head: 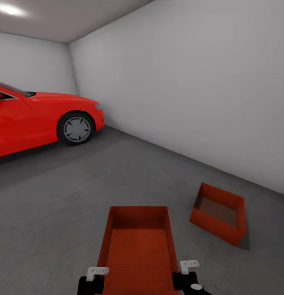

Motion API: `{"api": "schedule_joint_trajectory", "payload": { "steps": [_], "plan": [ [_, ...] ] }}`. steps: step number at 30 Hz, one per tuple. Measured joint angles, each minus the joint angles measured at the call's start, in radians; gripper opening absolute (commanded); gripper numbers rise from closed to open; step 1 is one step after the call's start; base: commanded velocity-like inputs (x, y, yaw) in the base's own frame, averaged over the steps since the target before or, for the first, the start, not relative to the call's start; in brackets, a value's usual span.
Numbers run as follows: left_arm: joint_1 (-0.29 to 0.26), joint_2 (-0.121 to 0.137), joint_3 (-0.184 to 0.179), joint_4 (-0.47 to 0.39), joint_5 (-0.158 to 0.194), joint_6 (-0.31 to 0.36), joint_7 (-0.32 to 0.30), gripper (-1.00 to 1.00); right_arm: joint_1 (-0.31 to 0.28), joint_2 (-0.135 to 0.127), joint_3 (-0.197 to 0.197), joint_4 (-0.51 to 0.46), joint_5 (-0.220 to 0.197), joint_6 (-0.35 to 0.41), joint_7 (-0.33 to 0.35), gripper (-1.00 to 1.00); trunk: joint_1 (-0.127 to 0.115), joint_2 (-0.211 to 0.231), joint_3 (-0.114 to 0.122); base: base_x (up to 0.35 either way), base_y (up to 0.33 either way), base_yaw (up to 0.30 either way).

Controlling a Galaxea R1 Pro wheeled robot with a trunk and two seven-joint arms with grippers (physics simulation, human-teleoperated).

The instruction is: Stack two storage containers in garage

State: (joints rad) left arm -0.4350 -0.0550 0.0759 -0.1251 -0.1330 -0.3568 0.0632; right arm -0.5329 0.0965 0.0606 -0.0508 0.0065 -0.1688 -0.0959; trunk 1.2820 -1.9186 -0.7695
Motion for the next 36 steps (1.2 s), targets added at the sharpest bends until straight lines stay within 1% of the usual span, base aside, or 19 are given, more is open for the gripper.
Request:
{"api": "schedule_joint_trajectory", "payload": {
  "steps": [36],
  "plan": [
    [0.000, 0.000, 0.000, 0.000, 0.000, 0.000, 0.000, -1.00, 0.000, 0.000, 0.000, 0.000, 0.001, 0.000, 0.000, -1.00, 0.000, 0.000, 0.016, 0.000, 0.000, -0.265]
  ]
}}
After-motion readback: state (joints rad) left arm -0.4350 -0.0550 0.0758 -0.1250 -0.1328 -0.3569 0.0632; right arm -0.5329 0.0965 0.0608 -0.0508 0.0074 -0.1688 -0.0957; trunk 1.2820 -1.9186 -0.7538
